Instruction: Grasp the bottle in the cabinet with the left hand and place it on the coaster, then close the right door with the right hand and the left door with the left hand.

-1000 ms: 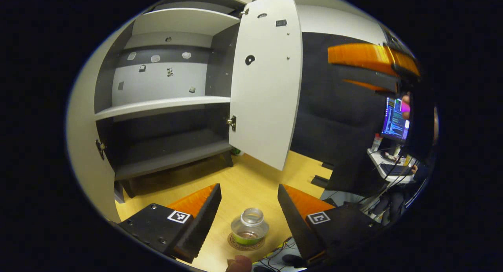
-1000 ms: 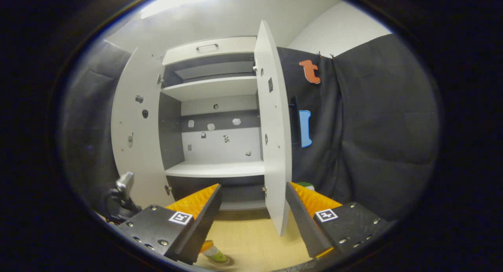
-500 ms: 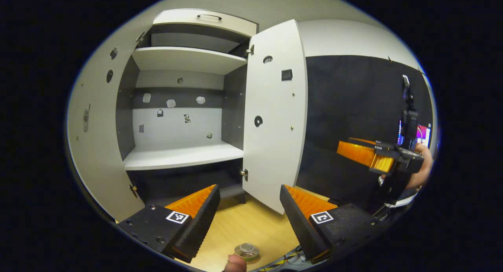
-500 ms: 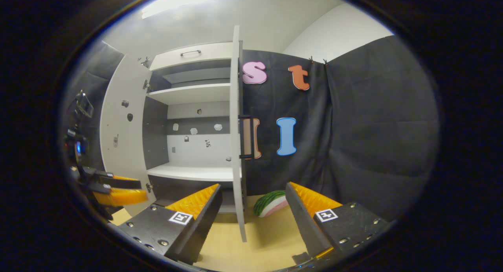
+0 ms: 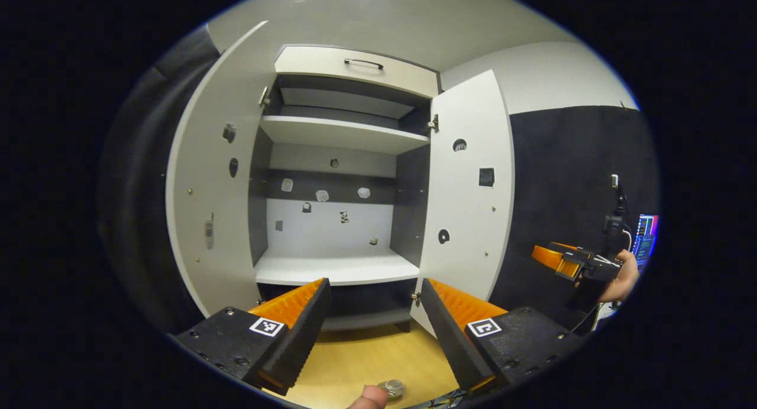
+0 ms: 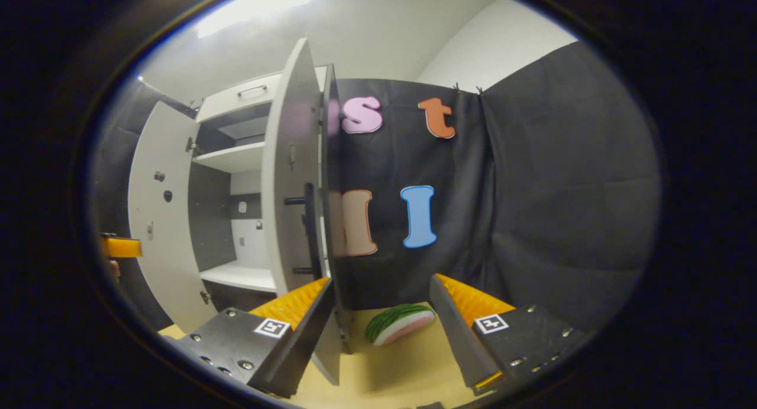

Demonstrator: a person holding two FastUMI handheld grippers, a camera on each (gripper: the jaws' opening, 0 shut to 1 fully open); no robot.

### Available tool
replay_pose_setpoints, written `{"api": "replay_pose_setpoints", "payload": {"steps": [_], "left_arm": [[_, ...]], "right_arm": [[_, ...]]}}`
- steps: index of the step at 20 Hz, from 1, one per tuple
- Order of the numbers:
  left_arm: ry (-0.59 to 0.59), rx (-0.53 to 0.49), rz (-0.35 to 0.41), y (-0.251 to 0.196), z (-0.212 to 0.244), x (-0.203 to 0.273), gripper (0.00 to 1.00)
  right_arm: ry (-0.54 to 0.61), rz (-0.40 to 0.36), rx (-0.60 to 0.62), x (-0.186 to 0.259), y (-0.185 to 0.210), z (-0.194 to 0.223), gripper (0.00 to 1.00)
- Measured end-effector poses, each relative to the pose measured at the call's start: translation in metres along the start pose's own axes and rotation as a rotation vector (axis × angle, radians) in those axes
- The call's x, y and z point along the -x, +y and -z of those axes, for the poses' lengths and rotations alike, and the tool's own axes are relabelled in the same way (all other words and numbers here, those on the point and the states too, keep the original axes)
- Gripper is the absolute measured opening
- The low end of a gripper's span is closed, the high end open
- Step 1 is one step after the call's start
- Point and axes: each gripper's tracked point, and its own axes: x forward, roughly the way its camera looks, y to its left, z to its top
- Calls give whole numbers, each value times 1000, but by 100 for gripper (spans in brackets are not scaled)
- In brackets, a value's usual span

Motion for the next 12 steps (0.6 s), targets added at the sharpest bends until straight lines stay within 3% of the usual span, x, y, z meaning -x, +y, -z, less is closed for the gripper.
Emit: {"api": "replay_pose_setpoints", "payload": {"steps": [2,4,7,8,9,10,12], "left_arm": [[5,-21,-27,6,2,9,93],[19,-49,-65,16,5,19,96],[19,-72,-114,27,5,34,96],[12,-74,-126,30,4,39,93],[4,-78,-139,34,2,44,97],[-2,-83,-154,39,-1,48,93],[4,-94,-183,47,2,53,96]], "right_arm": [[-9,12,-5,-21,-8,-9,94],[-15,12,-5,-38,-12,-14,98],[-15,9,62,-58,-18,-16,94],[-16,3,92,-63,-18,-18,98],[-17,-4,104,-69,-16,-19,98],[-9,-18,97,-76,-10,-19,98],[2,-73,66,-85,14,-17,98]]}}
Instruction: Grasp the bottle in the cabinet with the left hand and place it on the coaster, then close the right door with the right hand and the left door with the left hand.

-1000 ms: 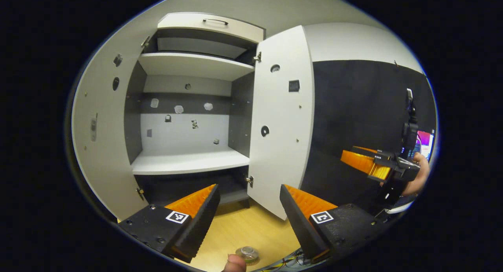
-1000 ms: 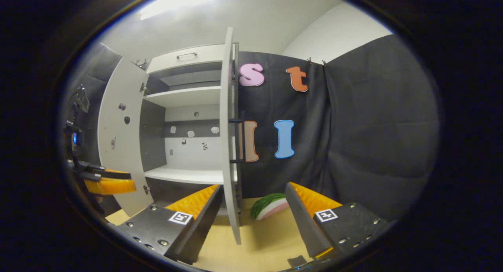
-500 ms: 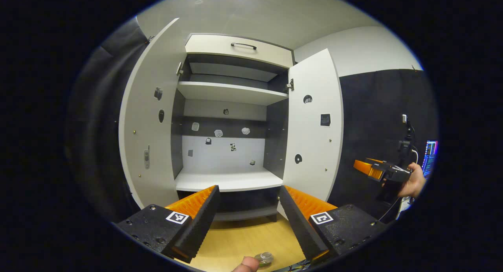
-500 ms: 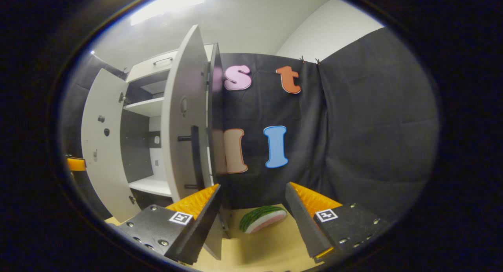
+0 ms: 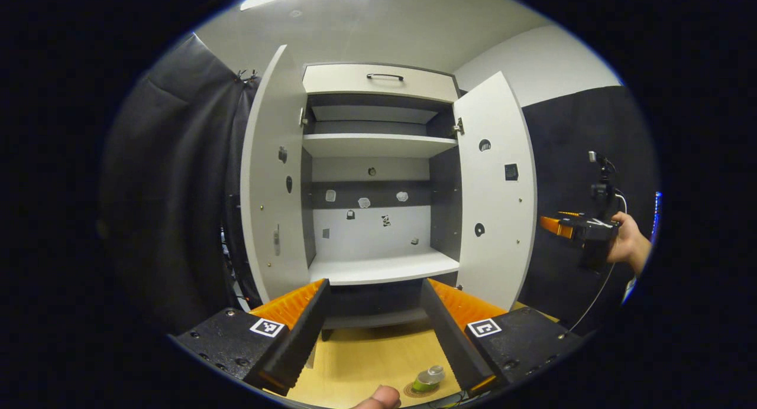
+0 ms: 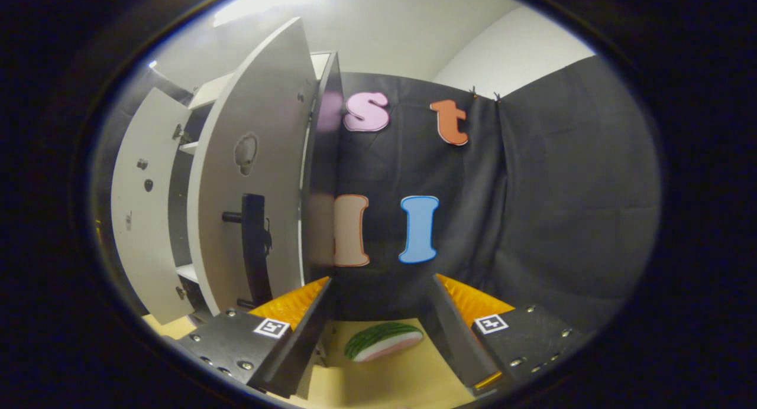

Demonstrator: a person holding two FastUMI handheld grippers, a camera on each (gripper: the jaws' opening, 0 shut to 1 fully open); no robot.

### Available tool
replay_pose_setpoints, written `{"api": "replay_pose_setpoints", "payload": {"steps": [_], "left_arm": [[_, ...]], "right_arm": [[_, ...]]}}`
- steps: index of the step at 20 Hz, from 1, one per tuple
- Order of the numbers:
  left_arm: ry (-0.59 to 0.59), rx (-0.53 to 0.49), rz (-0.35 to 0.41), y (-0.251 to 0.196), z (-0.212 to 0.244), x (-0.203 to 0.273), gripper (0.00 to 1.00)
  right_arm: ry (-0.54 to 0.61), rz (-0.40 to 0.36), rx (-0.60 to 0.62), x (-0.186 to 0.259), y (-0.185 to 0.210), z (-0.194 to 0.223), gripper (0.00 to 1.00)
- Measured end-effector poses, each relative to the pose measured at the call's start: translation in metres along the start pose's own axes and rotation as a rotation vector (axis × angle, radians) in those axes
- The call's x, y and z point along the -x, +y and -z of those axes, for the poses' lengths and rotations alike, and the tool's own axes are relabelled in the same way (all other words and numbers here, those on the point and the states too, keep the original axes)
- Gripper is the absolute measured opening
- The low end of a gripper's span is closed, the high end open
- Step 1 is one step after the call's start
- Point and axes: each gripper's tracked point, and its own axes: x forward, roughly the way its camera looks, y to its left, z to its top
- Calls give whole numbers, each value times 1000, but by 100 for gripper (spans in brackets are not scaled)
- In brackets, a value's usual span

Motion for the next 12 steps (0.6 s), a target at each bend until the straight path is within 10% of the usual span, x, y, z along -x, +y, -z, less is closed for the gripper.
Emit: {"api": "replay_pose_setpoints", "payload": {"steps": [12], "left_arm": [[11,48,-177,41,1,29,96]], "right_arm": [[1,-135,3,-19,81,-3,88]]}}
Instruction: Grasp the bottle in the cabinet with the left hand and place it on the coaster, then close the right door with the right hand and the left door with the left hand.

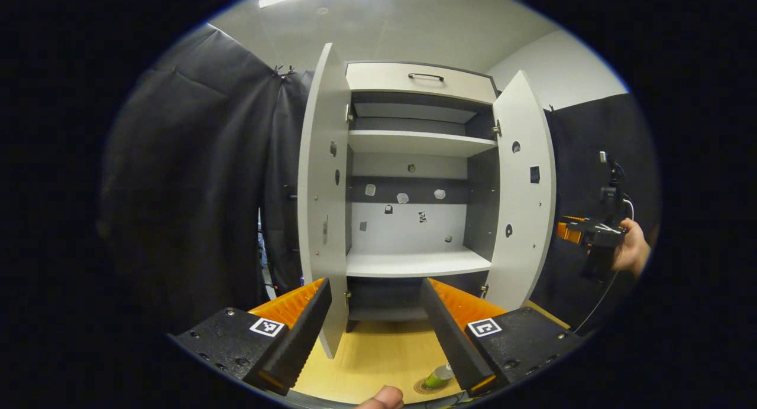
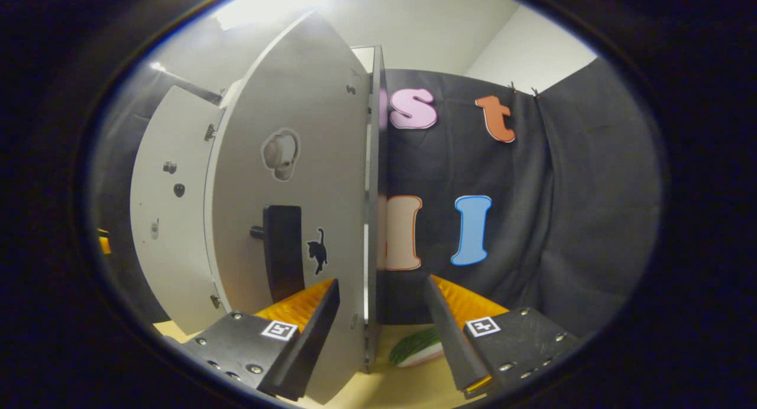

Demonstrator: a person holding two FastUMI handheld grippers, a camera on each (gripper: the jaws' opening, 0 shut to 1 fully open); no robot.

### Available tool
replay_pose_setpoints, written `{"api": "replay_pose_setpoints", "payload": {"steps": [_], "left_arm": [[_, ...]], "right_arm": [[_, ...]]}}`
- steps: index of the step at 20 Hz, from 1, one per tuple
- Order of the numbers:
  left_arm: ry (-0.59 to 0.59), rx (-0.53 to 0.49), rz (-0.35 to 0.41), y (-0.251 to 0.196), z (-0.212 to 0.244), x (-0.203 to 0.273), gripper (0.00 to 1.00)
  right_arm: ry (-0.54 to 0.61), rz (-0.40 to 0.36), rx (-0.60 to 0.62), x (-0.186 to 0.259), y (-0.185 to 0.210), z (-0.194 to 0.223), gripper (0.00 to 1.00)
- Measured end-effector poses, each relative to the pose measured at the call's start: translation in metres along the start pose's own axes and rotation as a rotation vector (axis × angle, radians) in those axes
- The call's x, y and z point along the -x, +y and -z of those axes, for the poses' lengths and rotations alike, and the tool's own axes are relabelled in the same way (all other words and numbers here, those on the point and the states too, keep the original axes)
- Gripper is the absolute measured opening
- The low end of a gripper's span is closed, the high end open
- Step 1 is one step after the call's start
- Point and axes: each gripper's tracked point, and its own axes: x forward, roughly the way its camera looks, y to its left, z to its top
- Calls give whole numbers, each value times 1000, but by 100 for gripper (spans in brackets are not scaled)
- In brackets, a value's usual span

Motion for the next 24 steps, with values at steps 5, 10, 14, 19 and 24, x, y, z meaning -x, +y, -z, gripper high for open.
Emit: {"api": "replay_pose_setpoints", "payload": {"steps": [5,10,14,19,24], "left_arm": [[-7,-15,-29,15,0,9,96],[2,23,-3,23,-5,-6,94],[-12,5,4,37,-15,-11,97],[10,7,0,58,-2,-18,93],[21,23,-1,79,2,-29,97]], "right_arm": [[2,12,-9,0,0,-1,88],[19,47,-73,-8,15,3,88],[7,69,-68,-11,17,0,85],[14,103,-92,-19,20,3,88],[13,70,-113,-27,50,4,85]]}}
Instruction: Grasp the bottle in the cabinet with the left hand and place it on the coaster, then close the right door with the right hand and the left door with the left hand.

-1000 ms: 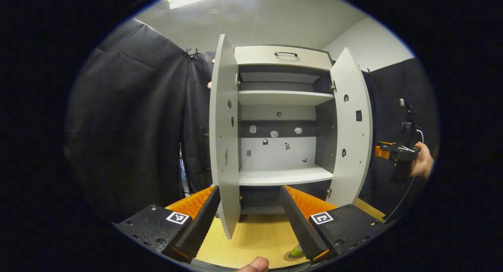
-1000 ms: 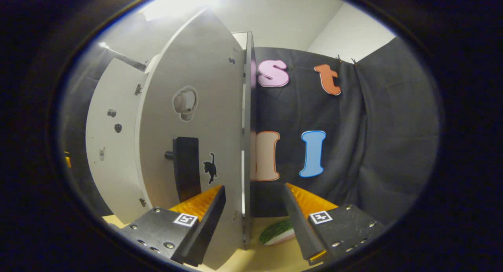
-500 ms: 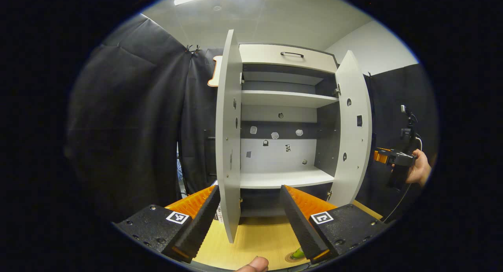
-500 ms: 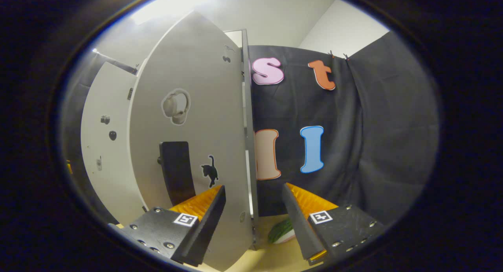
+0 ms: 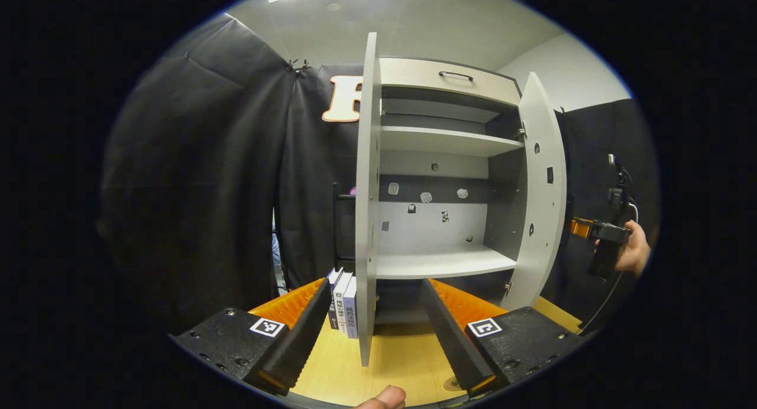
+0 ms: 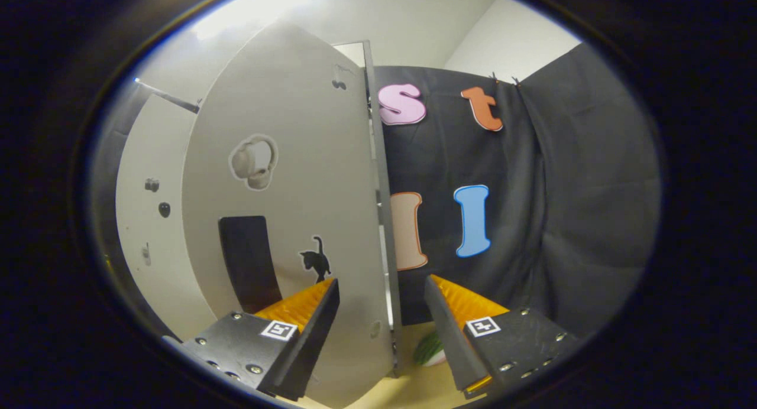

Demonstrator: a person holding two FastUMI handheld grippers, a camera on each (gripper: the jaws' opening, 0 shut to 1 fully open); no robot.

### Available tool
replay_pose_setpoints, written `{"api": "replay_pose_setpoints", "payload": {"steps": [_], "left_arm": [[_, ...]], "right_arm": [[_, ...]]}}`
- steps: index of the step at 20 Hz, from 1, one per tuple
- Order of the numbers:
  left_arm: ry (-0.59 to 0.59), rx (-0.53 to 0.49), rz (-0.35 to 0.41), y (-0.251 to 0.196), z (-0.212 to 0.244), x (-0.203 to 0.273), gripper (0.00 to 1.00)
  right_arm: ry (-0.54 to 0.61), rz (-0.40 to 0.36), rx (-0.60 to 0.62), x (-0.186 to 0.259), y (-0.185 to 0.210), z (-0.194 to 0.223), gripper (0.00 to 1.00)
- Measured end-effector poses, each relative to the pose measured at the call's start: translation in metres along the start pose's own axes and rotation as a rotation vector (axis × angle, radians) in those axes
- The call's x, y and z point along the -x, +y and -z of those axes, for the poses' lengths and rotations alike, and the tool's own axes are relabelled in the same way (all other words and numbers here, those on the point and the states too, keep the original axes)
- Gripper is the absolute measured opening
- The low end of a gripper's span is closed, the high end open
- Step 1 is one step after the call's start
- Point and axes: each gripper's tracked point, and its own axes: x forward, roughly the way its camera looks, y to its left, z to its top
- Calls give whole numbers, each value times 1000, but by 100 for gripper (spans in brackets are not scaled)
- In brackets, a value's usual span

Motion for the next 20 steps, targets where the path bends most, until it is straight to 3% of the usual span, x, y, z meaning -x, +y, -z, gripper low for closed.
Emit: {"api": "replay_pose_setpoints", "payload": {"steps": [6,11,12,13,14,17,18,20], "left_arm": [[-11,12,-14,35,-2,-10,93],[3,22,-53,74,7,-9,96],[10,23,-61,83,9,-11,93],[14,21,-69,92,11,-12,96],[18,18,-84,100,14,-15,96],[25,20,-122,132,17,-16,93],[27,24,-133,140,17,-17,93],[21,22,-148,156,14,-22,95]], "right_arm": [[33,-51,14,-14,43,18,89],[27,-58,-12,-23,67,19,89],[33,-61,-17,-25,72,22,89],[38,-64,-19,-25,75,25,94],[43,-65,-16,-25,79,28,89],[53,-69,2,-25,87,36,89],[57,-75,5,-25,91,38,99],[55,-87,11,-23,99,40,94]]}}
